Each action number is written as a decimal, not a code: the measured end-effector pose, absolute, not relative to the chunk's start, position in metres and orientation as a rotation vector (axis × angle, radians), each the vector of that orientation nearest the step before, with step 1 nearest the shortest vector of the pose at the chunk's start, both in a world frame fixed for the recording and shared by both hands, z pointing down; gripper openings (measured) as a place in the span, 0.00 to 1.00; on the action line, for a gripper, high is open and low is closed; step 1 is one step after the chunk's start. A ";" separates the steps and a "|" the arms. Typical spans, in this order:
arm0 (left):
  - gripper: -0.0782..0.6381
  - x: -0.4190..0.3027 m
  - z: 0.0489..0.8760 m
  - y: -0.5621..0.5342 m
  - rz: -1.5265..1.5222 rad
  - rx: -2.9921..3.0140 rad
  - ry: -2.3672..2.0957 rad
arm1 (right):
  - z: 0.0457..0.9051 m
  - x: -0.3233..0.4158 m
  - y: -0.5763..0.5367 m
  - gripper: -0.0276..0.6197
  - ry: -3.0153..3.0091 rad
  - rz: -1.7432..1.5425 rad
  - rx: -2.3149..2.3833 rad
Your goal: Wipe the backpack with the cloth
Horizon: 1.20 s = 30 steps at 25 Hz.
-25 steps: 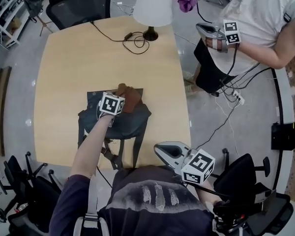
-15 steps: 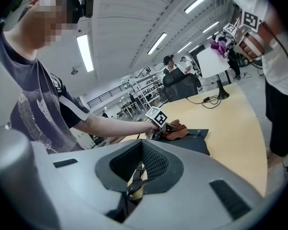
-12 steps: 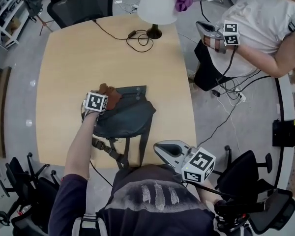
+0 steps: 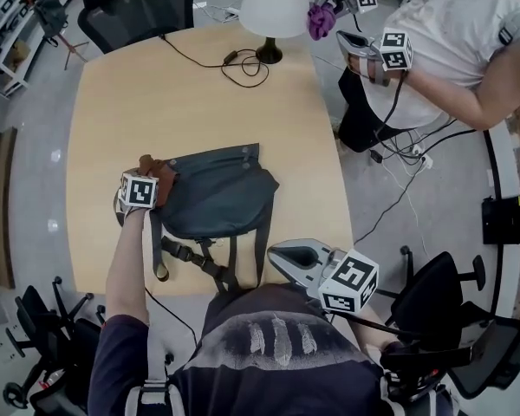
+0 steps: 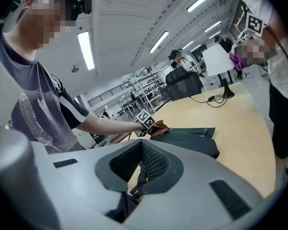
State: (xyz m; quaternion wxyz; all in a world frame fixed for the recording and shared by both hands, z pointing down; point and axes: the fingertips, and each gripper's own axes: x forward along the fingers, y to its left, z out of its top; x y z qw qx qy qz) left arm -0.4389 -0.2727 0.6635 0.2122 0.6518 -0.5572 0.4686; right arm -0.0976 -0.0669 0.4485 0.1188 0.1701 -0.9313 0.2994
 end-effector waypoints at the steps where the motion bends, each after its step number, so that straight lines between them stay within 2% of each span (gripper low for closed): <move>1: 0.19 -0.452 0.656 -0.268 1.277 1.792 -1.598 | 0.448 -0.098 -0.065 0.05 -2.724 0.871 0.493; 7: 0.19 -0.494 0.601 -0.233 1.005 1.750 -1.811 | 0.450 -0.120 -0.062 0.05 -2.721 0.845 0.460; 10: 0.19 -0.484 0.604 -0.213 0.931 1.724 -1.784 | 0.450 -0.134 -0.058 0.05 -2.726 0.815 0.392; 16: 0.19 -0.382 0.643 -0.212 1.013 1.813 -1.562 | 0.448 -0.100 -0.059 0.05 -2.721 0.840 0.428; 30: 0.19 -0.168 0.642 -0.251 1.038 2.048 -1.168 | 0.438 -0.029 -0.057 0.05 -2.773 0.921 0.493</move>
